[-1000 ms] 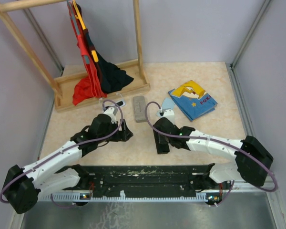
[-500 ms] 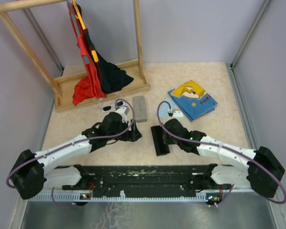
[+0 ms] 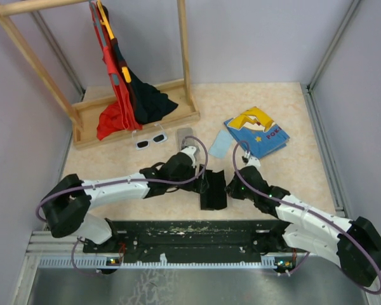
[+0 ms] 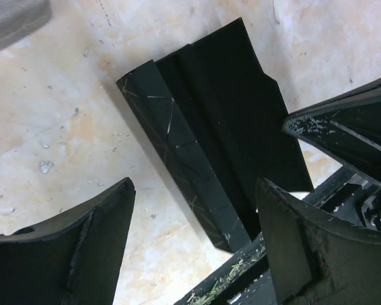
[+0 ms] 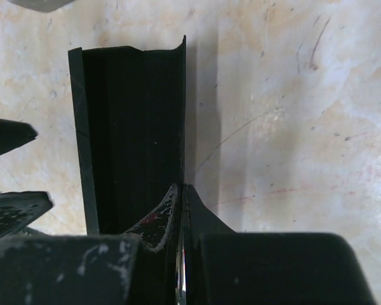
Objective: Organize the sunglasses
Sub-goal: Open the sunglasses case at the center of the board.
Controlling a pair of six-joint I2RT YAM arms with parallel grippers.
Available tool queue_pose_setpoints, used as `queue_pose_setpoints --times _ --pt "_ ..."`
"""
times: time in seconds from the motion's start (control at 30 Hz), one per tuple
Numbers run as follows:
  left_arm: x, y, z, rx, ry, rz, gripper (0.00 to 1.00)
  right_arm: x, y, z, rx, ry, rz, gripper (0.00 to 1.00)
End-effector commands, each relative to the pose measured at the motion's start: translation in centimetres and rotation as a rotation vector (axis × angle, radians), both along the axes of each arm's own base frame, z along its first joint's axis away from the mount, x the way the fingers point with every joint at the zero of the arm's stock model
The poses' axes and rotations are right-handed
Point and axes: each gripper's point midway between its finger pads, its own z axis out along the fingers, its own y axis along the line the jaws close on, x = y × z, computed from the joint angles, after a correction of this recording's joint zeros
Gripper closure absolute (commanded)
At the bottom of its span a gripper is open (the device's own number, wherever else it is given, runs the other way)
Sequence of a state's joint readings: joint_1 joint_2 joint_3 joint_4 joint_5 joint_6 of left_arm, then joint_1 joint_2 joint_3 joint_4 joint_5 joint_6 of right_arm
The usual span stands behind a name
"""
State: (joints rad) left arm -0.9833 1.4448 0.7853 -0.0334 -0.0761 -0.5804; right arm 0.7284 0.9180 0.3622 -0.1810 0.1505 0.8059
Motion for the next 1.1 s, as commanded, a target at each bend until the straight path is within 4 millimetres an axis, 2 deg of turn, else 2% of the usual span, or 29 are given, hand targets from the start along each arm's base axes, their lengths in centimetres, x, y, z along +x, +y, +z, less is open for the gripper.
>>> queue_pose_setpoints --times 0.0,0.1,0.27,0.43,0.8,1.07 --pt "0.7 -1.8 0.4 -0.001 -0.038 0.014 0.18 0.5 1.9 2.2 0.151 -0.045 0.010 1.00" --pt "0.7 -1.6 -0.8 0.046 -0.033 0.027 0.23 0.4 1.8 2.1 0.156 -0.045 0.005 1.00" --pt "0.1 -1.4 -2.5 0.101 -0.027 0.004 0.40 0.2 1.4 1.8 0.154 -0.042 -0.004 1.00" --pt "-0.2 -0.3 -3.8 0.166 -0.025 0.001 0.50 -0.2 1.1 1.4 0.148 -0.033 -0.003 1.00" --pt "-0.7 1.5 -5.1 0.220 -0.039 -0.009 0.62 -1.5 0.7 -0.5 0.126 0.009 0.020 1.00" --pt "-0.7 2.8 -5.5 0.262 -0.064 -0.017 0.64 -2.2 -0.6 -1.9 0.083 0.026 0.002 0.99"
